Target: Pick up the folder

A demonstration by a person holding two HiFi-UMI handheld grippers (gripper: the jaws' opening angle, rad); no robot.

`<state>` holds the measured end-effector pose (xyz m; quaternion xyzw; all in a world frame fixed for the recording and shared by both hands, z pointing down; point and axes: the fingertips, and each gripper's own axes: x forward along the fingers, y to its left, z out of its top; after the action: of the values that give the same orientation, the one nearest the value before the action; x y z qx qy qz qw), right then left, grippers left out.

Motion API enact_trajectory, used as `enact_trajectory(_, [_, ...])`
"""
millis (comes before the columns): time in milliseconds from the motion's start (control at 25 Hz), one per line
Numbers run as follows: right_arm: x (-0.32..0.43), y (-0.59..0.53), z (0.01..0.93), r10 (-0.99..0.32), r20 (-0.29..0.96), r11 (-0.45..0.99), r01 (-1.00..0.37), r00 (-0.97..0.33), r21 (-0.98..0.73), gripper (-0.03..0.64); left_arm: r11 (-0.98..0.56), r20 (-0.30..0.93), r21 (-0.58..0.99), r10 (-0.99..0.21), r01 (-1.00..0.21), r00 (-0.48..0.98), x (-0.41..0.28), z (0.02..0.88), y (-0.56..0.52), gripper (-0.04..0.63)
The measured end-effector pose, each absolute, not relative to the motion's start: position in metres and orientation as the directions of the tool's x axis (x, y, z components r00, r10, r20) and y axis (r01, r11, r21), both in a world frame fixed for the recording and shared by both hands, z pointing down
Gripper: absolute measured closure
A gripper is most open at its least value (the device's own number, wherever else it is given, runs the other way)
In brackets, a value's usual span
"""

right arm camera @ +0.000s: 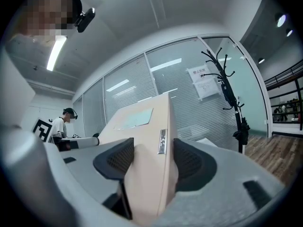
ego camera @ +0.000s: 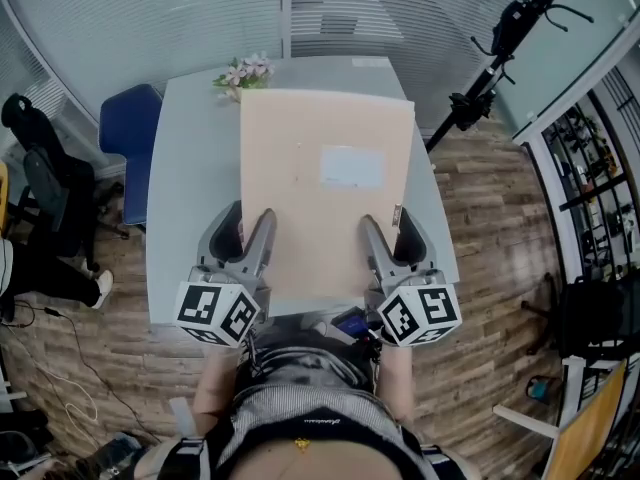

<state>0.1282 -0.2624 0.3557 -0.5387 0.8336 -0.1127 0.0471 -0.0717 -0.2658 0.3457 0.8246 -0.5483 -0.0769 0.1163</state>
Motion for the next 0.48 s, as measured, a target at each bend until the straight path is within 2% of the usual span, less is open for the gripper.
enact_trajectory(480, [0.1289,-0.2617,0.3485,-0.910,0.027,0.399,-0.890,-0.415,-0.219,0.362,-0.362,0.000,0.280,-0.926,-0.889,0.377,-0.0707,0.3363,-0.2631,0.386])
